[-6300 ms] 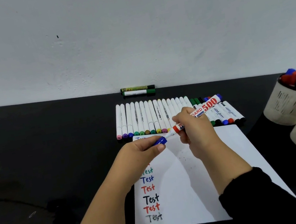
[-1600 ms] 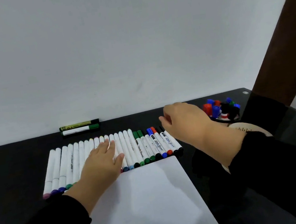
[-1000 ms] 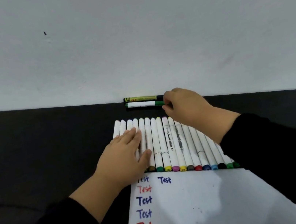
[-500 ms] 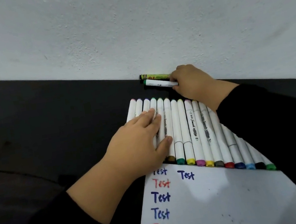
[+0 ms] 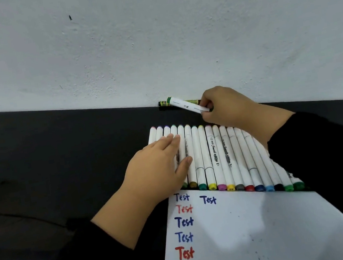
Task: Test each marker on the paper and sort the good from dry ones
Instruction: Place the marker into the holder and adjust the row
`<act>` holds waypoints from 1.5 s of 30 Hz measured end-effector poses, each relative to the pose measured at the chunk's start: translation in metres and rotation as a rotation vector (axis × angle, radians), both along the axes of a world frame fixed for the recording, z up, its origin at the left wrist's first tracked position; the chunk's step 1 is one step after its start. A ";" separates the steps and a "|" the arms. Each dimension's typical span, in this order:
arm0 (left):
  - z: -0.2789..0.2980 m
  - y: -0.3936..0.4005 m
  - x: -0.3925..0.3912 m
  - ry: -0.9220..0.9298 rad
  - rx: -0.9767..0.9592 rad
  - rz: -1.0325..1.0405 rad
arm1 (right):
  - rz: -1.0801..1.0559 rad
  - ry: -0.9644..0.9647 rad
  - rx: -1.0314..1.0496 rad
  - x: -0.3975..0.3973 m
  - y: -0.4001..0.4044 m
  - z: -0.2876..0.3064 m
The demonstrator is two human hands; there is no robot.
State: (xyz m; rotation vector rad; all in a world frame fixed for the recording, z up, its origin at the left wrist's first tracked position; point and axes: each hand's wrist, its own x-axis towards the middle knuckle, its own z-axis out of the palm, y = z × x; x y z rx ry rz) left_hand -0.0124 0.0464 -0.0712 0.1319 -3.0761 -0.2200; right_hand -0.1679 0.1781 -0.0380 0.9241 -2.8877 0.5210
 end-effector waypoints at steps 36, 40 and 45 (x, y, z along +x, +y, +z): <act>0.023 0.068 0.148 -0.078 1.070 0.301 | -0.399 -0.755 -1.112 0.238 0.062 -0.004; 0.023 0.068 0.146 -0.115 1.092 0.287 | -0.411 -0.740 -1.088 0.238 0.057 -0.007; 0.024 0.067 0.147 -0.125 1.087 0.255 | -0.398 -0.680 -1.064 0.240 0.051 -0.011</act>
